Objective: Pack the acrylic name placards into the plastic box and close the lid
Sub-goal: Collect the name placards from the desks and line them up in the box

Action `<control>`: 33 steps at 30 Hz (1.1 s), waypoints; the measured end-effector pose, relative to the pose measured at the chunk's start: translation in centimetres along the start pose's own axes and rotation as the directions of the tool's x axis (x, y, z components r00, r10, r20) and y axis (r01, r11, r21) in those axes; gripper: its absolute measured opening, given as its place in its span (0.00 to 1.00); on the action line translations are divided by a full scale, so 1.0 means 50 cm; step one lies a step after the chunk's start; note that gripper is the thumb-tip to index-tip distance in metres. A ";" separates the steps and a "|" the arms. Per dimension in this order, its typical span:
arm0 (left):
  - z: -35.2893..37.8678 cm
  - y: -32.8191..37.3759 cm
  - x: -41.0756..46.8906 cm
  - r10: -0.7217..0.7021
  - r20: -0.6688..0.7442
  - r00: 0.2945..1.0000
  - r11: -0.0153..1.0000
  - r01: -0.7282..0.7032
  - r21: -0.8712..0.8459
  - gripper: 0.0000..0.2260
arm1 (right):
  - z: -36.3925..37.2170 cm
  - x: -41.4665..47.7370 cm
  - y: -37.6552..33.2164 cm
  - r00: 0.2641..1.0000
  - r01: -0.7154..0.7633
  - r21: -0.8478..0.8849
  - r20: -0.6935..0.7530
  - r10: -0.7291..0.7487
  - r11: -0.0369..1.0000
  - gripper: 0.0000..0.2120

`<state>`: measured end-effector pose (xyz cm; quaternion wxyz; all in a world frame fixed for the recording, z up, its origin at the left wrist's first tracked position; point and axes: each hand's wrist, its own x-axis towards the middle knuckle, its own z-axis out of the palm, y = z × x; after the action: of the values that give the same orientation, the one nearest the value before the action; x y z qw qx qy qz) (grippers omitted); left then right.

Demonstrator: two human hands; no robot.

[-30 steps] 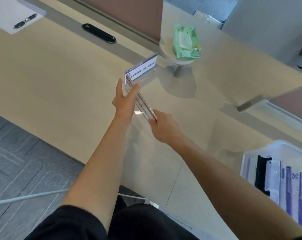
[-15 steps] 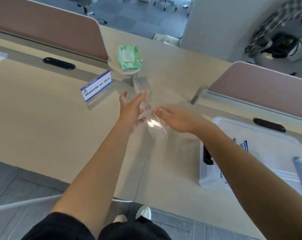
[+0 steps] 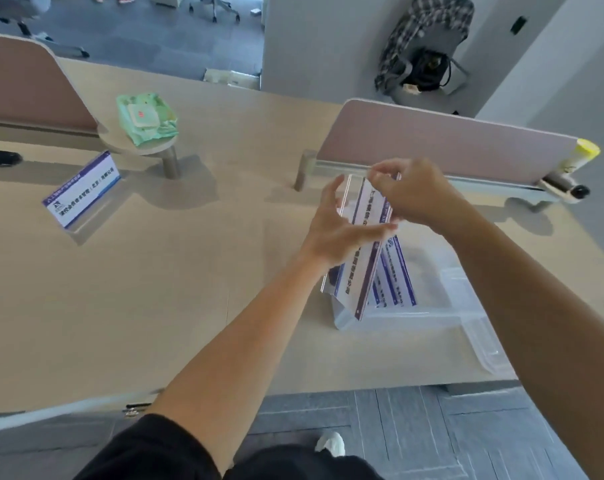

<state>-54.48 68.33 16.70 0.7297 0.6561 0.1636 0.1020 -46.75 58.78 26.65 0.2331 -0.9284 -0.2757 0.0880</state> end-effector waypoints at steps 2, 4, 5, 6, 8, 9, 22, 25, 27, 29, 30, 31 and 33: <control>0.060 0.005 0.002 0.006 0.016 1.000 1.000 -0.006 0.013 0.50 | -0.028 -0.008 0.059 0.998 -0.004 -0.039 -0.057 0.002 0.999 0.16; 0.128 0.010 0.008 0.028 0.034 0.999 0.999 -0.029 0.032 0.49 | -0.065 -0.013 0.125 0.997 -0.022 -0.075 -0.071 0.016 0.997 0.17; 0.164 0.010 0.014 0.035 0.038 0.999 0.998 -0.036 0.041 0.49 | -0.084 -0.012 0.161 0.998 -0.029 -0.086 -0.064 0.023 0.996 0.17; 0.192 0.008 0.021 0.036 0.038 0.999 0.998 -0.039 0.057 0.49 | -0.097 -0.010 0.188 0.998 -0.030 -0.093 -0.052 0.025 0.995 0.17; 0.265 0.007 0.035 0.027 0.035 0.999 0.994 -0.031 0.101 0.49 | -0.131 -0.006 0.247 0.999 -0.011 -0.112 -0.038 0.007 0.994 0.18; 0.300 0.007 0.040 0.026 0.028 0.999 0.992 -0.029 0.125 0.49 | -0.146 -0.001 0.273 0.999 0.008 -0.122 -0.037 -0.012 0.992 0.18; 0.485 -0.101 0.089 -0.167 0.093 0.982 0.790 0.077 0.608 0.42 | -0.199 0.135 0.476 0.996 -0.042 -0.054 0.079 0.046 0.998 0.15; 0.489 -0.133 0.122 -0.198 0.112 0.974 0.770 0.084 0.632 0.41 | -0.165 0.180 0.492 0.980 -0.078 -0.092 0.174 0.093 0.993 0.13; 0.483 -0.148 0.141 -0.240 0.124 0.963 0.770 0.112 0.628 0.39 | -0.142 0.207 0.498 0.961 -0.122 -0.126 0.234 0.149 0.984 0.14; 0.476 -0.159 0.154 -0.280 0.131 0.951 0.776 0.144 0.614 0.36 | -0.115 0.232 0.506 0.931 -0.162 -0.164 0.302 0.206 0.973 0.17; 0.474 -0.164 0.160 -0.294 0.127 0.948 0.776 0.159 0.610 0.34 | -0.099 0.244 0.514 0.917 -0.178 -0.167 0.329 0.225 0.970 0.17; 0.473 -0.167 0.163 -0.304 0.117 0.945 0.778 0.175 0.604 0.33 | -0.084 0.254 0.521 0.908 -0.186 -0.157 0.349 0.231 0.970 0.16; 0.474 -0.175 0.170 -0.344 0.081 0.935 0.770 0.232 0.594 0.29 | -0.053 0.275 0.540 0.896 -0.197 -0.137 0.377 0.235 0.971 0.14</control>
<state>-38.35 48.48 9.18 0.5158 0.8190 0.2169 -0.1272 -21.83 45.41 15.52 0.1176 -0.9270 -0.2158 0.2835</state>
